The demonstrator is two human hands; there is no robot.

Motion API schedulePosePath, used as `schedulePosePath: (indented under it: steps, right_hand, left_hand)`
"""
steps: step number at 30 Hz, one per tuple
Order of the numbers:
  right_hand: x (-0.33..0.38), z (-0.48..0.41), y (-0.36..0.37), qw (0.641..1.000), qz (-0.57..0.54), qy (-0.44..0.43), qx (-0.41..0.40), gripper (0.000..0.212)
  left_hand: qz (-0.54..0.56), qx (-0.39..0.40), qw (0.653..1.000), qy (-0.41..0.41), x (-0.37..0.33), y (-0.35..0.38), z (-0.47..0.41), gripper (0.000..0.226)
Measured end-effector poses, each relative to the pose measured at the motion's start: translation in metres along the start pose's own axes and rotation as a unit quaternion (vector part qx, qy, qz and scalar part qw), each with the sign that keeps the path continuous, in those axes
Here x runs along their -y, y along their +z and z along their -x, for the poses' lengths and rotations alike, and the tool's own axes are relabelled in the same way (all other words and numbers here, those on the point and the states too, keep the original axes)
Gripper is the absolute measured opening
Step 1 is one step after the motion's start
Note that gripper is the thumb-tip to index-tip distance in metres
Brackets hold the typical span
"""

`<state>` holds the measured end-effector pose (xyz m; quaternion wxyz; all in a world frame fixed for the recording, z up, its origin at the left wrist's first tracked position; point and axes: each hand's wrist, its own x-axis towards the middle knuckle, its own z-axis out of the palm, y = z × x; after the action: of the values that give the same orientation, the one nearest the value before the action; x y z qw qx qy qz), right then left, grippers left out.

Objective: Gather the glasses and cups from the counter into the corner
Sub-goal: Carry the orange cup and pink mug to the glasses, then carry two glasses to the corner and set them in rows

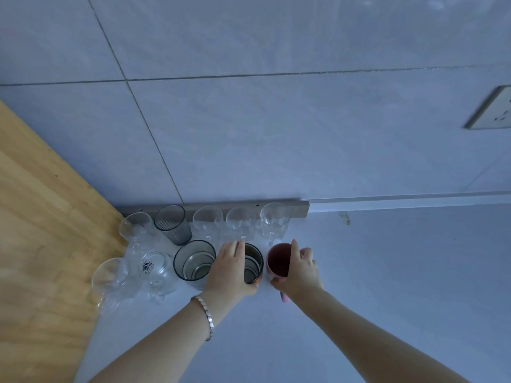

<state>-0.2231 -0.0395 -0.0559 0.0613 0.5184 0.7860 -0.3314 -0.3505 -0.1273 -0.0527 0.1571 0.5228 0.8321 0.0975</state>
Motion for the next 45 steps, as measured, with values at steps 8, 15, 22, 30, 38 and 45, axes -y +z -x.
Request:
schedulePosePath:
  steps: [8,15,22,30,38,45]
  right_hand:
    - [-0.043,0.048,-0.028,0.995,0.088,0.004,0.044,0.062]
    - [-0.149,0.116,-0.074,0.981,0.109,0.102,0.121,0.051]
    - [-0.307,0.237,-0.127,0.97,0.048,0.227,0.069,0.053]
    - [-0.515,0.428,-0.176,0.935,-0.036,0.352,0.01,0.037]
    - [-0.668,0.596,-0.183,0.875,-0.117,0.463,-0.08,0.049]
    - [-0.763,0.669,-0.171,0.82,-0.189,0.527,-0.116,0.045]
  left_hand:
    - [-0.062,-0.021,0.995,0.077,-0.028,-0.009,0.02,0.073]
    - [-0.131,0.186,0.956,0.187,-0.142,-0.003,0.04,0.034]
    - [-0.149,0.287,0.912,0.251,-0.31,0.046,0.085,0.04]
    - [-0.192,0.273,0.864,0.376,-0.541,0.141,0.183,0.037]
    - [-0.201,0.267,0.817,0.47,-0.727,0.219,0.284,0.031]
    - [-0.206,0.285,0.775,0.524,-0.837,0.289,0.346,0.047]
